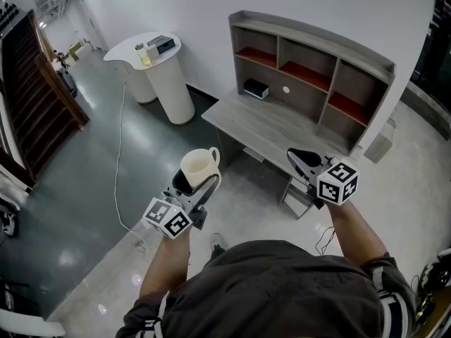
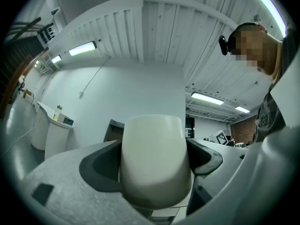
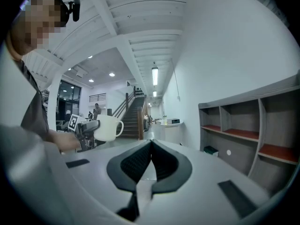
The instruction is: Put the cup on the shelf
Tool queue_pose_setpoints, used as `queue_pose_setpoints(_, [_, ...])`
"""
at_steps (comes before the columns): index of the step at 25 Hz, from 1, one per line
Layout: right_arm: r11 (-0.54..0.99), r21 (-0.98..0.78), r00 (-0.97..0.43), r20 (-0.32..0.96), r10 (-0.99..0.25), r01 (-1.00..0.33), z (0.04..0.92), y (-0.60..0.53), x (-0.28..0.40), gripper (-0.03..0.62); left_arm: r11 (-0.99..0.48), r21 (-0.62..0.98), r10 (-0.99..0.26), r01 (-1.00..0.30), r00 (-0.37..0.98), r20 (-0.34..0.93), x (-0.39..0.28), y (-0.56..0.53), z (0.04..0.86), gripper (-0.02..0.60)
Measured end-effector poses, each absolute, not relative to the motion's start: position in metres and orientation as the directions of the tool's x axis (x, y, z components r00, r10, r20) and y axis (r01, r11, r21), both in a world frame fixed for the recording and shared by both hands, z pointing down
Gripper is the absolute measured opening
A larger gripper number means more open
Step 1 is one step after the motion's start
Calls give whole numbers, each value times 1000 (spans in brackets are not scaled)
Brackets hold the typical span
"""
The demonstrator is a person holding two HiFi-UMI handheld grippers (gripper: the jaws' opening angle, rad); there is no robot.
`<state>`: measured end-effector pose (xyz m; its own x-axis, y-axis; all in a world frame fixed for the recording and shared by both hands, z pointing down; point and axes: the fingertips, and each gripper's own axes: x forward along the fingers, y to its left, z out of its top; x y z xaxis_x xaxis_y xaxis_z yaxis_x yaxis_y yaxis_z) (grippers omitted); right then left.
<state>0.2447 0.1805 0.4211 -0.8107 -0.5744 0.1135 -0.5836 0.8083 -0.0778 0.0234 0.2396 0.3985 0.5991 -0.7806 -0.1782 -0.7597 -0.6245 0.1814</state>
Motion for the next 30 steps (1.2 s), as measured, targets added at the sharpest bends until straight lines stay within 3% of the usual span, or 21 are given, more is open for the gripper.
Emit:
queue_pose_setpoints(7, [797, -74, -798, 133, -587, -599, 435, 106, 187, -8, -659, 204, -752, -724, 627, -204, -35, 159, 415, 401])
queue_pose_setpoints(20, [793, -84, -798, 50, -601, -603, 398, -110, 6, -8, -765, 149, -644, -626, 744, -181, -187, -76, 395, 402])
queue_pose_setpoints(30, [775, -112, -783, 81, -617, -622, 409, -218, -20, -8, -777, 179, -629, -604, 759, -170, -222, -189, 399, 402])
